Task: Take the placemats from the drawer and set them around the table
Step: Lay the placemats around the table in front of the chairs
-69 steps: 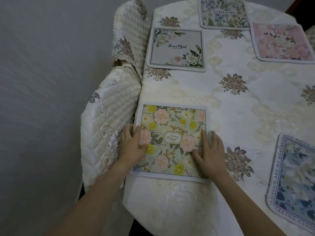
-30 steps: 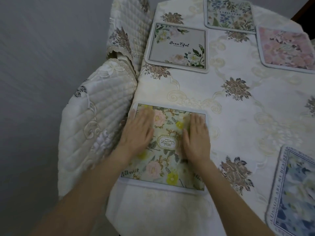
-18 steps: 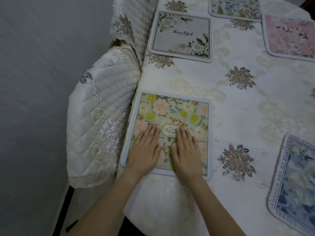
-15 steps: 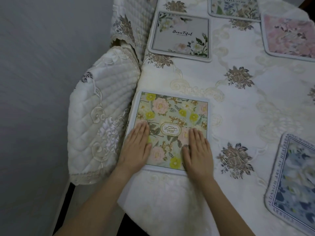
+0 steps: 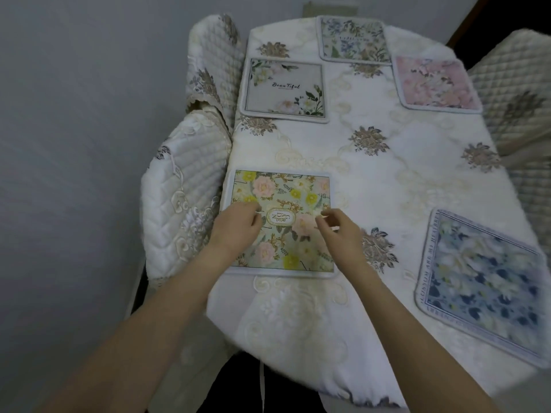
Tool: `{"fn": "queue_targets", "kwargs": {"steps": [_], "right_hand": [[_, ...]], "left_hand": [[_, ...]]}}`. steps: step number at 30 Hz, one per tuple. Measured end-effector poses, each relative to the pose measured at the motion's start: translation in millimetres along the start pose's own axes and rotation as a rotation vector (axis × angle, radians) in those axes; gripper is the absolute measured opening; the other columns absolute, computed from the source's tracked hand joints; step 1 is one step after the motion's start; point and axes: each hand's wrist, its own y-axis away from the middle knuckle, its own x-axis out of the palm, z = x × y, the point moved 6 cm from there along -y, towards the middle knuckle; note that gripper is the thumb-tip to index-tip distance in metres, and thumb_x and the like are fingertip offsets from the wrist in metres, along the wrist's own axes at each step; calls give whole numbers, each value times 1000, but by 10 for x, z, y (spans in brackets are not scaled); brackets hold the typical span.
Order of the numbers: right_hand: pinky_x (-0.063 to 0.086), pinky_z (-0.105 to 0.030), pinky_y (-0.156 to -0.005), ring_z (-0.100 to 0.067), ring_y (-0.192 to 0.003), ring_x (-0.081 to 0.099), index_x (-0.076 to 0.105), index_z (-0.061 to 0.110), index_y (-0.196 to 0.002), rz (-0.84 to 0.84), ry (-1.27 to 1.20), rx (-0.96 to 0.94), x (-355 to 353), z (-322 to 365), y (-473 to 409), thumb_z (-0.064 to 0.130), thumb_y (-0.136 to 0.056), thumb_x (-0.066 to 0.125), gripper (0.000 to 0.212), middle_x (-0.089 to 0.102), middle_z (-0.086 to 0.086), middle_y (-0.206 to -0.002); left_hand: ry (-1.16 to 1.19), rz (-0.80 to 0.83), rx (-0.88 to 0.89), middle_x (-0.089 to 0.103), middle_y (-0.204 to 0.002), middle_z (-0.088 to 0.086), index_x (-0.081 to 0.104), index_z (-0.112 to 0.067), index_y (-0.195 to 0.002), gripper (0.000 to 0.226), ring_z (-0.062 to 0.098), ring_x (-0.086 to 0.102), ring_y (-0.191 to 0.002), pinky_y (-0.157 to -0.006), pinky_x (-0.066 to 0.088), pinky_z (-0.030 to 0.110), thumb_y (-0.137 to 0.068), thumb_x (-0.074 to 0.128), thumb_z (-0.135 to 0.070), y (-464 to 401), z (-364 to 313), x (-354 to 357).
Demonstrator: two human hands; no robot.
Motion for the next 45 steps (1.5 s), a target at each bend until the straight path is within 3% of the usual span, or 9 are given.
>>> {"fn": "queue_targets", "kwargs": {"steps": [4,7,11,14,16,18,28,32,45], "right_hand": [[44,-13,-61,-3,-72,59,65,21,-95,-116,-72,-76,-281,325,572,25,-94,60,7,65,4,-81],[45,-16,-72,-5,-86,60,63,27,-99,-217,-32,-133,-464,378,1066,26,-93,61,6,64,11,-91],[46,-28,-93,-9,-109,56,61,21,-117,-393,2,-81,-607,221,1710,26,-95,59,23,62,8,-113],[34,-31,-110,-10,-132,40,48,24,-139,-416,97,-41,-623,89,1986,34,-96,55,45,49,7,-139],[25,-34,-115,-15,-143,25,36,26,-148,-395,263,-67,-634,27,2075,46,-94,47,58,35,4,-153],[22,-38,-116,-20,-147,19,31,29,-150,-419,333,-57,-729,-54,2146,53,-92,40,63,28,1,-157],[20,-30,-115,-12,-145,21,33,28,-149,-610,267,112,-1564,-575,2651,54,-90,35,64,34,4,-154],[25,-37,-117,-17,-144,24,36,25,-147,-658,213,139,-1942,-918,2859,53,-90,36,64,36,0,-152],[29,-27,-110,-14,-134,35,41,20,-144,-592,247,75,-3573,-2166,3352,50,-90,37,61,44,0,-144]], "left_hand": [[189,-208,112,64,-76,-2,68,-13,-90,16,14,55,-72,-58,45,28,-93,53,-17,465,-364,-435],[269,-292,113,61,-77,-6,68,-15,-94,13,9,49,-74,-60,35,15,-93,55,-14,895,-481,-643],[306,-290,136,57,-82,-12,68,-15,-106,17,7,50,-80,-68,50,30,-94,56,-15,1308,-555,-640],[234,-124,300,58,-127,-4,50,-19,-138,45,10,48,-119,-99,43,32,-95,48,-31,1412,-661,-435],[148,-11,414,32,-154,-5,29,-28,-150,57,14,24,-144,-117,21,35,-95,41,-41,1437,-737,-304],[113,36,470,19,-159,-7,22,-33,-151,59,12,9,-148,-120,10,38,-95,36,-47,1439,-833,-221],[187,118,540,44,-147,-2,39,-23,-145,59,20,35,-138,-114,28,40,-93,32,-49,1484,-1756,199],[145,110,607,52,-139,2,47,-14,-140,56,20,44,-130,-109,29,31,-94,36,-44,1613,-2278,419],[142,98,525,62,-123,2,54,-12,-133,54,20,55,-112,-91,42,31,-92,36,-43,2463,-3918,1325]]}}
